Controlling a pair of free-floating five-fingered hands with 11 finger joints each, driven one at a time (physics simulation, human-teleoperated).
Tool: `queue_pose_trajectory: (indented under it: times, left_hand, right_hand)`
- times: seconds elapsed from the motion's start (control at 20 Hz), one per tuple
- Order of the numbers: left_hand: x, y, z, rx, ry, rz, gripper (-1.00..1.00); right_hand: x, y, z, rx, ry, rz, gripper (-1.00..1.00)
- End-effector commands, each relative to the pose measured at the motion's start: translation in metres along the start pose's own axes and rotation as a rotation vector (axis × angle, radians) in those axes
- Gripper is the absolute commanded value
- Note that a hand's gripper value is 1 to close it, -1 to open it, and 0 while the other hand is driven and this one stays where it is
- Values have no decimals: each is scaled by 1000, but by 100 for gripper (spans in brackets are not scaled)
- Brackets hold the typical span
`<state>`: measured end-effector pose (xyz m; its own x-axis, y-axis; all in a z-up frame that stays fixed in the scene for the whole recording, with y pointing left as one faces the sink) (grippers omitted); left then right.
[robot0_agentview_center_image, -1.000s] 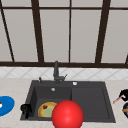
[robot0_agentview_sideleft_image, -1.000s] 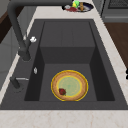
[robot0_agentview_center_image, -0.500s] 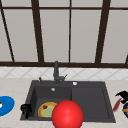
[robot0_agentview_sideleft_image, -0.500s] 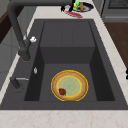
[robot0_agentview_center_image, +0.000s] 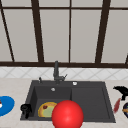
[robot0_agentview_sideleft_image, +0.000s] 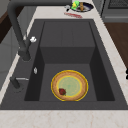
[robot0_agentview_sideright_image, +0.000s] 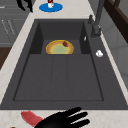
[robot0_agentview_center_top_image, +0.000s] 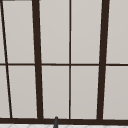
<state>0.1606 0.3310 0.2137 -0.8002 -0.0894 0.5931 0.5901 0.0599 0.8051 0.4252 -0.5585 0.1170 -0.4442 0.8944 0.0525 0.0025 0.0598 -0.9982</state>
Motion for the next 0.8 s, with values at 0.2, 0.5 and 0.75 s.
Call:
queue_pose_trajectory:
  times: [0.2,0.5,0.75]
  left_hand:
    - [0,0,0,0,0,0,0]
    - [0,0,0,0,0,0,0]
    - [0,0,0,0,0,0,0]
  right_hand:
    - [21,-8,-19,185,13,50,-100]
    - [45,-17,-24,233,62,40,-100]
    - [69,-29,-33,255,89,42,-100]
